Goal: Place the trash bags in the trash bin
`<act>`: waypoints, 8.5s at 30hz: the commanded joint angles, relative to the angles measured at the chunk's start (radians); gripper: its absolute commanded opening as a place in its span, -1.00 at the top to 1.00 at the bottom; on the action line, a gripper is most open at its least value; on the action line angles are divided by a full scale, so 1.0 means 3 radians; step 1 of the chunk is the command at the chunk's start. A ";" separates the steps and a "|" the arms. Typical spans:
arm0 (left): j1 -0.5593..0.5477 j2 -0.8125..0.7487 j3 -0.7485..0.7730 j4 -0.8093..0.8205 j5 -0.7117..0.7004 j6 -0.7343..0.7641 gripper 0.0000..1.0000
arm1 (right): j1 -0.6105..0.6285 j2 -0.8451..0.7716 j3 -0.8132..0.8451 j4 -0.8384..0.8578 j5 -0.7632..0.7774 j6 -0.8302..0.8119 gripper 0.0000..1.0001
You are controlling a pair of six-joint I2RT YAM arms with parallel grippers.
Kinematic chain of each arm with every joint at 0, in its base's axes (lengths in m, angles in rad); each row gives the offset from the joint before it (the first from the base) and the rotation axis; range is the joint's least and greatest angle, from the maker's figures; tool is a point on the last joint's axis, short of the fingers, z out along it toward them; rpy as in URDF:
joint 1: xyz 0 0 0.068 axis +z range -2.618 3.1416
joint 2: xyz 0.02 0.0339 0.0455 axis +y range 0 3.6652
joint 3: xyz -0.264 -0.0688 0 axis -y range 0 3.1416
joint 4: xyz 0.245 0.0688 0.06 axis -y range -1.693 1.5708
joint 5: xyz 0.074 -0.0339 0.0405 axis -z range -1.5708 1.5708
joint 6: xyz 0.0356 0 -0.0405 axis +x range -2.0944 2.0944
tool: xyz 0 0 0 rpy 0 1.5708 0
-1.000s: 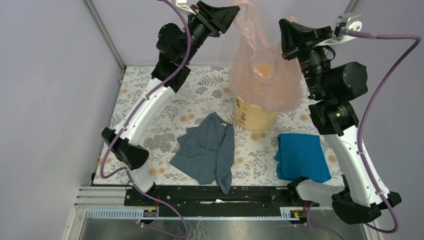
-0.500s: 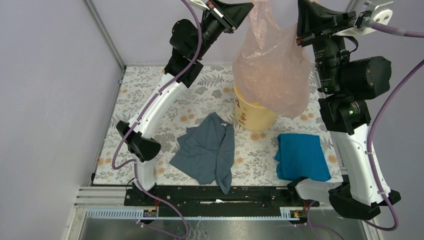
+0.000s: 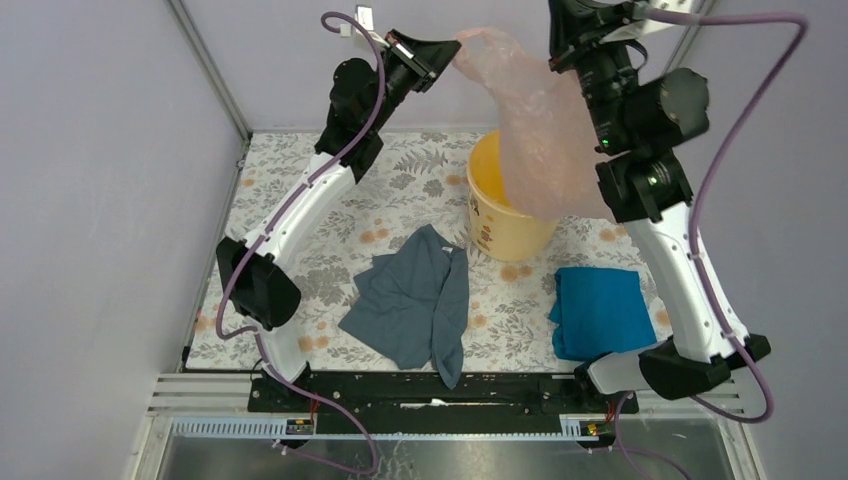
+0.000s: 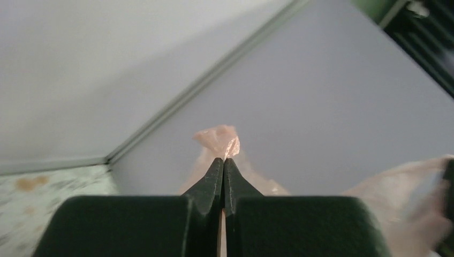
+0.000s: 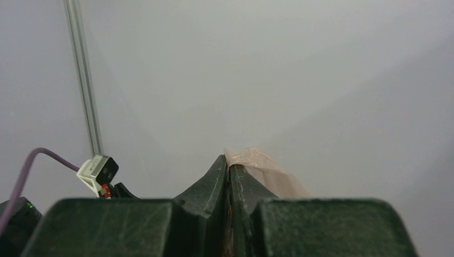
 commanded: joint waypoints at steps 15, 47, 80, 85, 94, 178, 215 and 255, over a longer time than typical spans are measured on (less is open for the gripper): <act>0.0671 -0.0724 -0.1072 0.0123 0.0006 0.0035 1.00 | -0.0160 0.0579 -0.0192 0.0442 -0.0738 0.1315 0.70; 0.0781 -0.0950 -0.1527 0.0218 0.0047 0.0016 1.00 | -0.0220 -0.0122 0.0347 -0.3001 -0.0164 0.1029 -0.99; 0.0782 -0.0991 -0.1578 0.0041 -0.0055 -0.0028 1.00 | -0.1171 -0.0492 -0.1672 -0.1838 -0.0556 0.1898 0.09; 0.0771 -0.0920 -0.1659 0.0312 0.0200 -0.0169 1.00 | -0.1171 -0.0297 -0.1859 -0.1645 -0.0566 0.2039 0.11; 0.0752 -0.0919 -0.1629 0.0424 0.0390 -0.0272 1.00 | -0.1176 0.0189 -0.1860 -0.1623 -0.0713 0.2144 0.20; 0.0026 -0.0716 -0.2066 -0.0304 0.0290 0.0642 1.00 | -0.0761 -0.0671 -0.1959 -0.2056 0.0948 0.1497 0.82; -0.0225 -0.0969 -0.1994 -0.0611 0.0402 0.0889 1.00 | -0.0592 0.0412 -0.0747 -0.2981 -0.0312 0.1051 -0.70; -0.0224 -0.1169 -0.2294 -0.0964 0.0463 0.1046 1.00 | -0.0547 0.0475 -0.0782 -0.2414 -0.0941 -0.1801 -0.65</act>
